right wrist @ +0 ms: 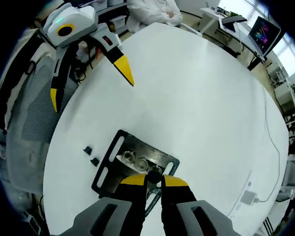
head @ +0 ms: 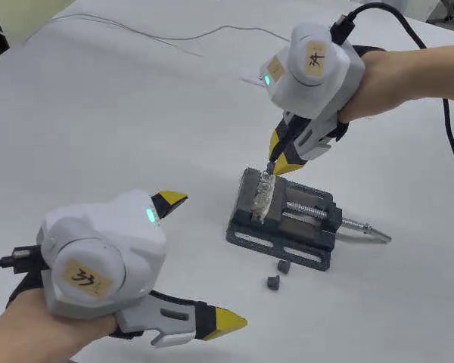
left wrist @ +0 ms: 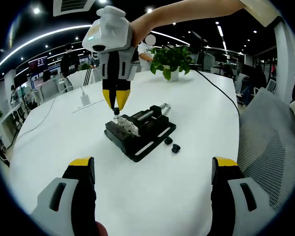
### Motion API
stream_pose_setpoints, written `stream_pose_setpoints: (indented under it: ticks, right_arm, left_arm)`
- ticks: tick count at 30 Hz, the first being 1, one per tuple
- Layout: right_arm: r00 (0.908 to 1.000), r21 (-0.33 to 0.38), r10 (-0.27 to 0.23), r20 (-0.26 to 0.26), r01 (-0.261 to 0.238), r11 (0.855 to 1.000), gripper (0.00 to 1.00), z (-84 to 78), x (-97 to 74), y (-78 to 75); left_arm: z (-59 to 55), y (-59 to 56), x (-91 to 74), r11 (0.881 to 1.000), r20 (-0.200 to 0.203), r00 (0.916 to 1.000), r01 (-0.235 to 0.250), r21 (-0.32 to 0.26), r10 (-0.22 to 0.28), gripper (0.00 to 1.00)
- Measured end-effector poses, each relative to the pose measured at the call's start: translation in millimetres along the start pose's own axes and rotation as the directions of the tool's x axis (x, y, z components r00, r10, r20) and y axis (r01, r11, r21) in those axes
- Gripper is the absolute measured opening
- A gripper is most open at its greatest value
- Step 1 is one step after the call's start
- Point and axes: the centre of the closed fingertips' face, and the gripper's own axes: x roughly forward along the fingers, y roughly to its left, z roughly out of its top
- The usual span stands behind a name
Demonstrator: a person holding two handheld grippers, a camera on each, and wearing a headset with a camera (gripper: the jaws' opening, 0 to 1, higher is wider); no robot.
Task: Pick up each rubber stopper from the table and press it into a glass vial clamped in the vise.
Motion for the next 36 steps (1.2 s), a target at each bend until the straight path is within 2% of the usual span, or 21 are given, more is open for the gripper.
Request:
stream_pose_setpoints:
  ticks: [4,23,36]
  right_arm:
    - [0.9999,0.006,0.007,-0.012,-0.007,1.000,0.06,-2.0,2.2,1.8]
    - [0.9999,0.016,0.013,-0.003,-0.013,1.000,0.06,0.3,3.5,2.9]
    - [0.9986,0.033,0.022,-0.048,-0.020,0.999,0.06,-0.9,5.3,0.3]
  left_arm:
    - [-1.1,-0.2,0.4,1.000,0.000,1.0000,0.000,-0.006,0.000,0.98]
    - [-5.7,-2.6,1.2,1.000,-0.005,0.9999,0.010,-0.020,-0.010,0.97]
    - [-6.4,-2.5,1.2,1.000,-0.003,1.0000,0.009,-0.026,-0.009,0.96]
